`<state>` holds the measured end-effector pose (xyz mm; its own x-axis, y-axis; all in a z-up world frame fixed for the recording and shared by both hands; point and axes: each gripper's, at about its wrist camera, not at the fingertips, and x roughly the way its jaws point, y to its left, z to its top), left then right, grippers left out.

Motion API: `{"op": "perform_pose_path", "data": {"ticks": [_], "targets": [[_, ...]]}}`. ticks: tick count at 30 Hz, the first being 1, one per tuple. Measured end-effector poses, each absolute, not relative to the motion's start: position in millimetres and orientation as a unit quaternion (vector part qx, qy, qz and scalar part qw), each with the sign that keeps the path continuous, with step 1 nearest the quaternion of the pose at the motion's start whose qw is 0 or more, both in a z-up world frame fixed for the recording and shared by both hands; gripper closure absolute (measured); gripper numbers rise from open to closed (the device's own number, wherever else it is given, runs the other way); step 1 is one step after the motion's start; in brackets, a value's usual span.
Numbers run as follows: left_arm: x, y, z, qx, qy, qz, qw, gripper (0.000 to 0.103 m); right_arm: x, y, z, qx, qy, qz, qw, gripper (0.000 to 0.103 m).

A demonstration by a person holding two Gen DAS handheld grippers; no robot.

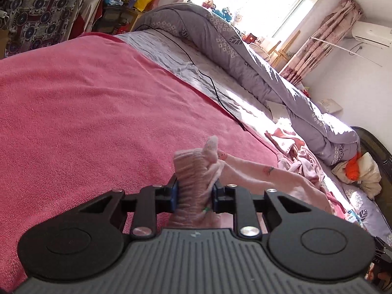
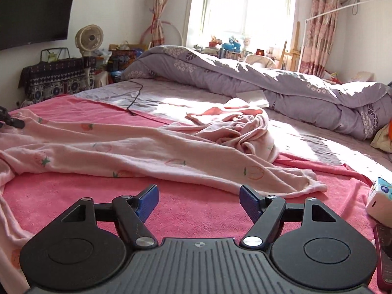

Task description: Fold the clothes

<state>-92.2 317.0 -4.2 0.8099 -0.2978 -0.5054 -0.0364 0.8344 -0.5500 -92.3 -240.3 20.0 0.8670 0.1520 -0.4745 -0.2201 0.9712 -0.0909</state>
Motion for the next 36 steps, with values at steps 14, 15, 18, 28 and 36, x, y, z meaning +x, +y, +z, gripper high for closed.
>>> {"op": "perform_pose_path", "data": {"ticks": [14, 15, 18, 28, 36], "targets": [[-68, 311, -14, -0.271, 0.327, -0.002, 0.905, 0.072, 74, -372, -15, 0.056, 0.272, -0.124, 0.953, 0.023], [-69, 308, -13, -0.264, 0.324, -0.001, 0.909, 0.072, 86, -378, -19, 0.062, 0.281, -0.128, 0.949, 0.023], [-72, 301, -9, -0.24, 0.313, 0.006, 0.919, 0.073, 121, -386, -35, 0.055, 0.319, -0.14, 0.936, 0.023], [-78, 296, 0, -0.226, 0.282, 0.039, 0.932, 0.073, 142, -358, -38, 0.033, 0.333, -0.127, 0.934, 0.086], [-105, 300, 57, -0.203, 0.201, 0.052, 0.957, 0.073, 66, -362, 45, 0.066, 0.217, -0.096, 0.969, 0.086]]}}
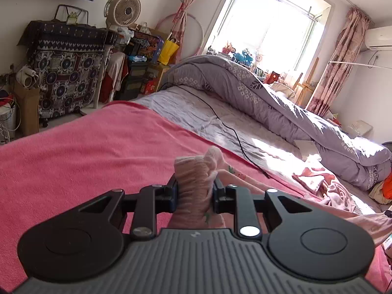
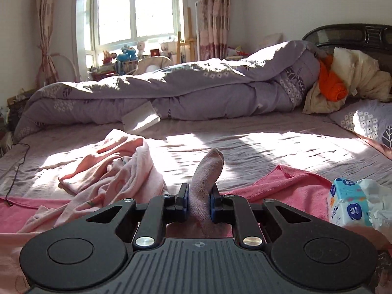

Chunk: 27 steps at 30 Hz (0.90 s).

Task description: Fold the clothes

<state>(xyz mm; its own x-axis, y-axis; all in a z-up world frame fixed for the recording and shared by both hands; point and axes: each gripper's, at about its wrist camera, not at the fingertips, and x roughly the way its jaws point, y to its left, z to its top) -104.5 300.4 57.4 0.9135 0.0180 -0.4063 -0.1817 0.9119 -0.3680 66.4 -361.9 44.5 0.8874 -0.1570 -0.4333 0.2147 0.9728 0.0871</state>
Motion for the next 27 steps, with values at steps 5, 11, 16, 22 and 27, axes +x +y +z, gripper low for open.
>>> {"op": "perform_pose_path", "data": {"ticks": [5, 11, 16, 22, 27], "targets": [[-113, 300, 97, -0.177, 0.154, 0.057, 0.97, 0.073, 7, -370, 95, 0.072, 0.138, -0.084, 0.984, 0.086], [-67, 276, 116, -0.102, 0.137, 0.069, 0.983, 0.071, -2, -388, 107, 0.065, 0.11, -0.111, 0.986, 0.085], [8, 249, 73, -0.034, 0.201, 0.077, 0.976, 0.067, 56, -398, 54, 0.049, 0.156, -0.146, 0.976, 0.085], [71, 224, -6, 0.037, 0.319, 0.103, 0.941, 0.059, 125, -391, -47, 0.022, 0.276, -0.17, 0.946, 0.084], [79, 223, -15, 0.045, 0.355, 0.113, 0.927, 0.05, 147, -366, -62, -0.045, 0.34, -0.167, 0.924, 0.06]]}}
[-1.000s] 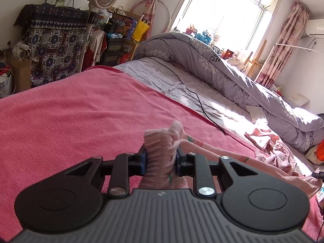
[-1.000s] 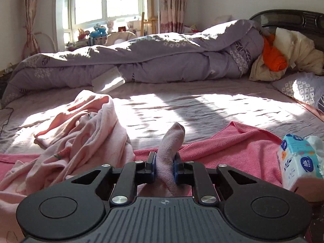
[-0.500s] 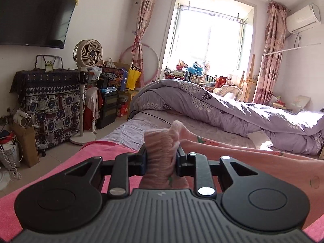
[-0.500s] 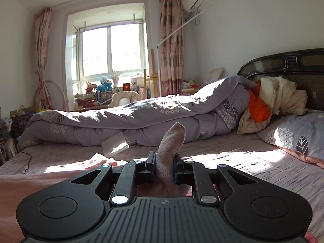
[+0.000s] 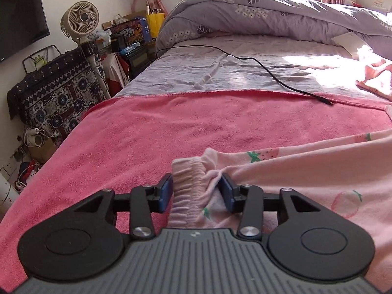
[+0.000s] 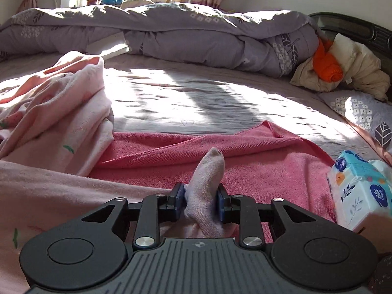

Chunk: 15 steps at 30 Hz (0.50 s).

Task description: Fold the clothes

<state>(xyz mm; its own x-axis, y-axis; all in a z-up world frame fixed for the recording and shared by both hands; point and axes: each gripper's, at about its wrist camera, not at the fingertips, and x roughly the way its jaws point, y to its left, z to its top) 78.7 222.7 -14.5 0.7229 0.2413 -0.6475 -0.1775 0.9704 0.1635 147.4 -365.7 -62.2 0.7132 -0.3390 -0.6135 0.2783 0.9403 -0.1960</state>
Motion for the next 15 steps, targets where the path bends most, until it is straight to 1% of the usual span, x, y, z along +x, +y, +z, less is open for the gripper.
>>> {"op": "perform_pose_path", "data": {"ticks": [1, 2, 4, 5, 8, 12, 14, 15], "targets": [[75, 231, -9, 0.023, 0.358, 0.109, 0.927, 0.05, 144, -364, -58, -0.045, 0.339, -0.162, 0.926, 0.045], [68, 245, -2, -0.003, 0.357, 0.103, 0.928, 0.05, 137, -364, -50, -0.04, 0.331, -0.158, 0.93, 0.039], [51, 269, 16, -0.048, 0.345, 0.091, 0.933, 0.05, 120, -365, -33, -0.021, 0.314, -0.144, 0.938, 0.038], [43, 281, 25, -0.063, 0.343, 0.086, 0.933, 0.05, 112, -364, -25, -0.013, 0.311, -0.136, 0.941, 0.036], [18, 308, 47, -0.095, 0.344, 0.098, 0.929, 0.05, 84, -361, 2, -0.001, 0.3, -0.108, 0.948, 0.034], [-45, 320, 65, -0.085, 0.311, 0.1, 0.941, 0.049, 17, -338, 36, -0.005, 0.259, -0.037, 0.965, 0.028], [-90, 319, 63, -0.081, 0.305, 0.09, 0.945, 0.044, -22, -321, 44, -0.017, 0.235, -0.002, 0.972, 0.022], [-111, 317, 59, -0.077, 0.307, 0.087, 0.945, 0.044, -43, -313, 47, -0.024, 0.223, 0.012, 0.974, 0.021]]}}
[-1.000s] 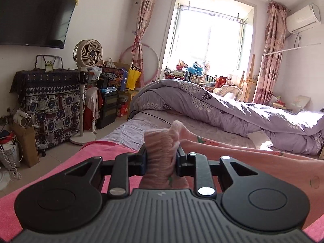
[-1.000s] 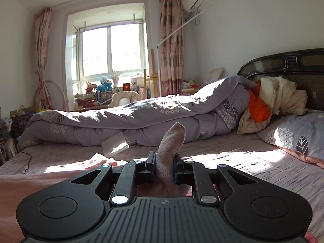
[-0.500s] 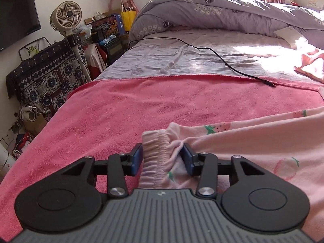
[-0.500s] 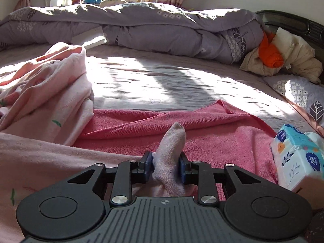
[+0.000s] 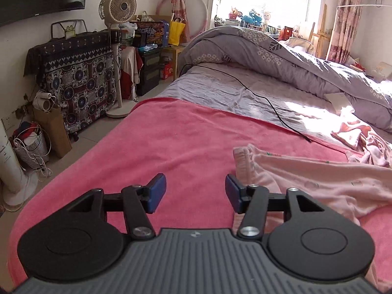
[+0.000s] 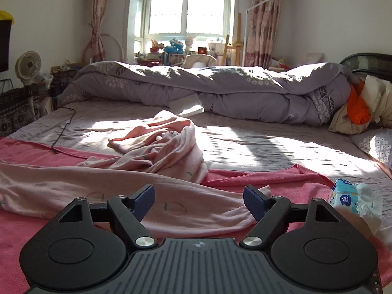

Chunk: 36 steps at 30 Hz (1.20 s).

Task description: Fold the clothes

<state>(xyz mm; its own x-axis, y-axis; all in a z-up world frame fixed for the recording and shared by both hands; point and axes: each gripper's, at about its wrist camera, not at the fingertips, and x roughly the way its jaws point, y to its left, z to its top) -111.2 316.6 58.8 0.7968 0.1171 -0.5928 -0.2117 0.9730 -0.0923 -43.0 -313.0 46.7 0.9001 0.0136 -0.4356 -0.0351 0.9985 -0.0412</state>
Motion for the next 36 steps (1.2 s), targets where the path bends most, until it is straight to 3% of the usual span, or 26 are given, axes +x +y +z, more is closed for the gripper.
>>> {"op": "perform_pose_path", "data": {"ticks": [3, 6, 12, 18, 22, 33, 36], "targets": [[-165, 302, 42, -0.037, 0.303, 0.092, 0.948, 0.043, -104, -294, 45, -0.032, 0.199, 0.057, 0.978, 0.02], [-206, 271, 26, 0.089, 0.268, 0.098, 0.954, 0.043, -153, -279, 38, -0.014, 0.191, 0.102, 0.976, 0.02], [-214, 192, -13, 0.348, 0.226, 0.03, 0.909, 0.043, -223, -235, 26, -0.058, 0.198, 0.19, 0.96, 0.02], [-189, 156, -37, 0.423, 0.182, 0.036, 0.887, 0.043, -271, -177, 15, -0.097, 0.195, 0.296, 0.93, 0.02], [-180, 164, -30, 0.392, 0.178, 0.073, 0.9, 0.045, -305, -105, -6, -0.221, 0.129, 0.325, 0.911, 0.022], [-212, 216, -17, 0.338, 0.196, 0.086, 0.916, 0.044, -290, 53, -62, -0.378, -0.005, 0.33, 0.865, 0.056], [-227, 214, -23, 0.371, 0.187, 0.057, 0.908, 0.044, -275, 69, -62, -0.364, 0.001, 0.319, 0.875, 0.087]]}}
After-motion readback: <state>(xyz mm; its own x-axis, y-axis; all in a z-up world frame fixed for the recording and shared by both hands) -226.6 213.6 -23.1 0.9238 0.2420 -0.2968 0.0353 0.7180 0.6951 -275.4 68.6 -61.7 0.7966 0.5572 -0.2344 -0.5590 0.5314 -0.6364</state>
